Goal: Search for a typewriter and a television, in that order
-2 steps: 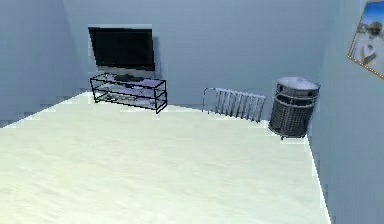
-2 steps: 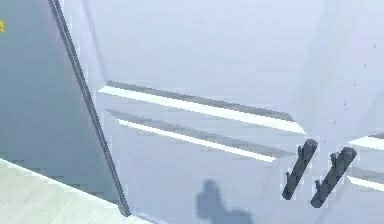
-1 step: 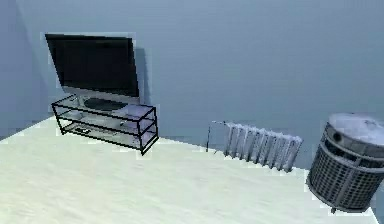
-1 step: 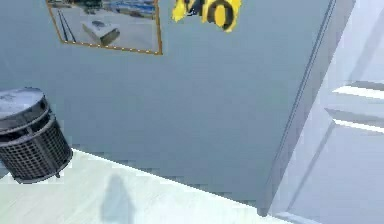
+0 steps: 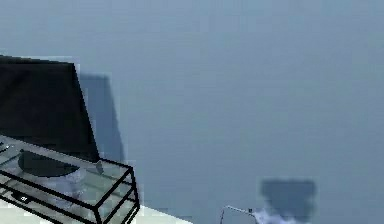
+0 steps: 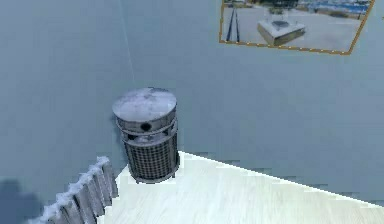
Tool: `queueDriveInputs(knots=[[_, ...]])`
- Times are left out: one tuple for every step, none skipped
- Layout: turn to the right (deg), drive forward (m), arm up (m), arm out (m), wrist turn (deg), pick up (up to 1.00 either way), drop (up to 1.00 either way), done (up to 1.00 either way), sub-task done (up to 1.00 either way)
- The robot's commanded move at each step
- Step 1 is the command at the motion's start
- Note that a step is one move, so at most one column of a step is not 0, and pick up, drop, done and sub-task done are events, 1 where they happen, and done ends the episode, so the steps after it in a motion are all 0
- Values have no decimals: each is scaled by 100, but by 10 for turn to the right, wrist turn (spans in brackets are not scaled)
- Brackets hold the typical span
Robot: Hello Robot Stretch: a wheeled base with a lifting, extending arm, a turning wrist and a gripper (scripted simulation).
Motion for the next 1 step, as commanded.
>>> queueDriveInputs(knots=[[-90,0,0,0,0,0,0,0,0]])
